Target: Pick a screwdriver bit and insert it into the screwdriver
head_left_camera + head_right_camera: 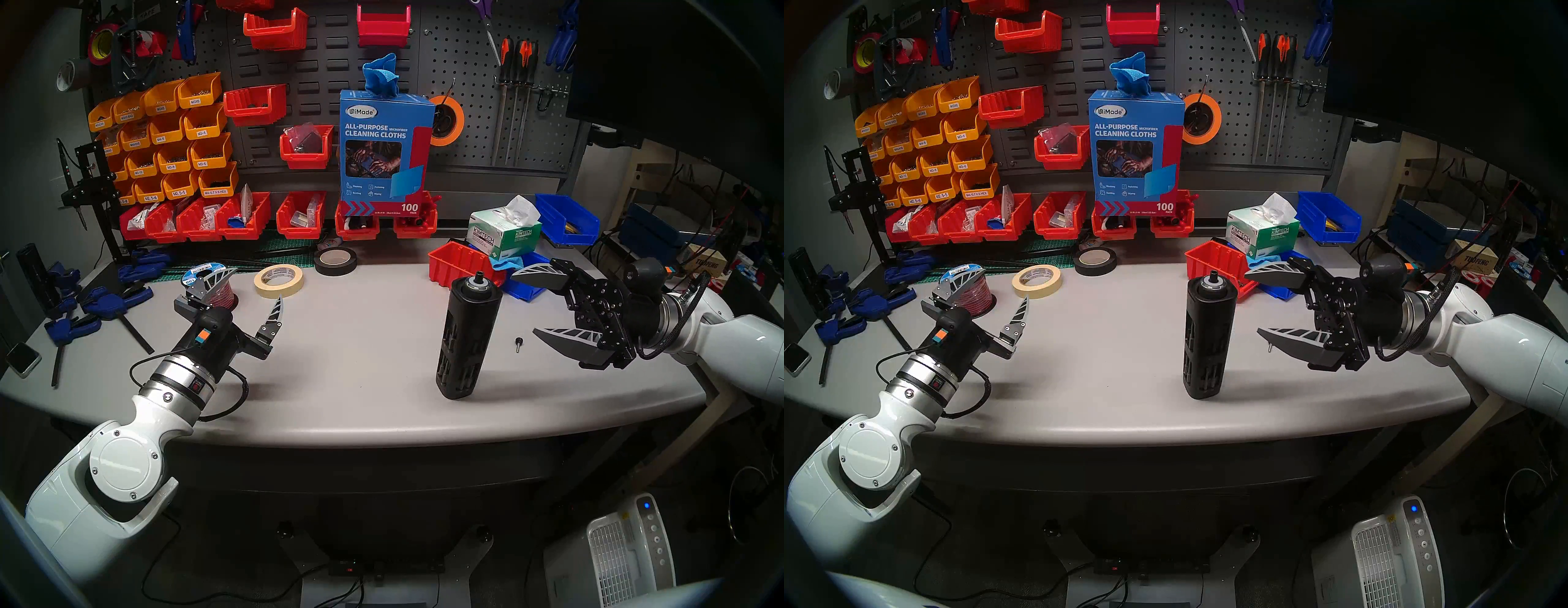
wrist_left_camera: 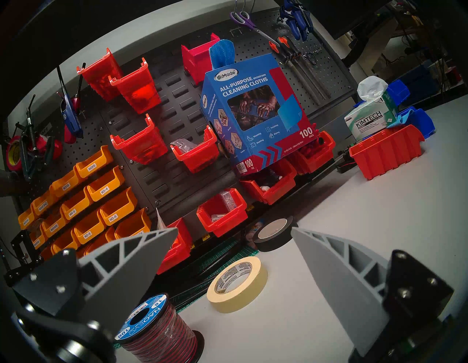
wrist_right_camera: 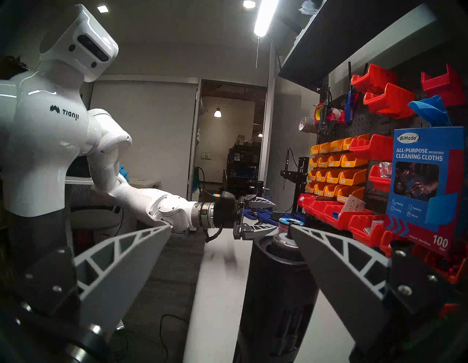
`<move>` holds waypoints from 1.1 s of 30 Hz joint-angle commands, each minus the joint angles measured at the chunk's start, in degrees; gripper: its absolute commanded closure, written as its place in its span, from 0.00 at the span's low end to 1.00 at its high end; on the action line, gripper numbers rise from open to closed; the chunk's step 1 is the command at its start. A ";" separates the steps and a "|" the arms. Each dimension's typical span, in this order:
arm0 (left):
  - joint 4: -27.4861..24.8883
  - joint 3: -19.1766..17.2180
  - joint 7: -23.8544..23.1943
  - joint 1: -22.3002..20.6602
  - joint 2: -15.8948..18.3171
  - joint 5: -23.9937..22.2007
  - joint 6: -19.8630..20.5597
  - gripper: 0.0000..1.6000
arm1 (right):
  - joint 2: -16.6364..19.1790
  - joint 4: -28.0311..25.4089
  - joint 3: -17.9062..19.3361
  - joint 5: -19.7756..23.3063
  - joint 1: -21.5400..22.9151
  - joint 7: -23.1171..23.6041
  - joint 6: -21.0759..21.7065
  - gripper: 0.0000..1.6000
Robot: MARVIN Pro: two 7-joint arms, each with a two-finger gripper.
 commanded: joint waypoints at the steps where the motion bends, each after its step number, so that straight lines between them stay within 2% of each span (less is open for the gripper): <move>1: -1.47 -0.88 0.28 -0.95 0.12 0.07 -0.53 0.00 | 0.31 1.04 2.01 1.21 2.43 3.94 4.35 0.00; 6: -1.54 -0.94 0.30 -0.95 0.12 0.06 -0.55 0.00 | 0.31 2.20 2.69 1.82 3.17 6.12 7.73 0.00; 21: -1.75 -1.10 0.37 -0.86 0.12 0.04 -0.60 0.00 | 0.34 1.81 3.32 1.05 3.92 6.12 15.97 0.00; 26: -1.79 -1.14 0.39 -0.83 0.12 0.03 -0.60 0.00 | 0.34 1.17 3.70 0.13 4.29 5.11 16.17 0.00; 33: -1.81 -1.15 0.40 -0.81 0.12 0.03 -0.60 0.00 | 0.35 0.16 4.09 -1.34 4.37 2.77 13.97 0.00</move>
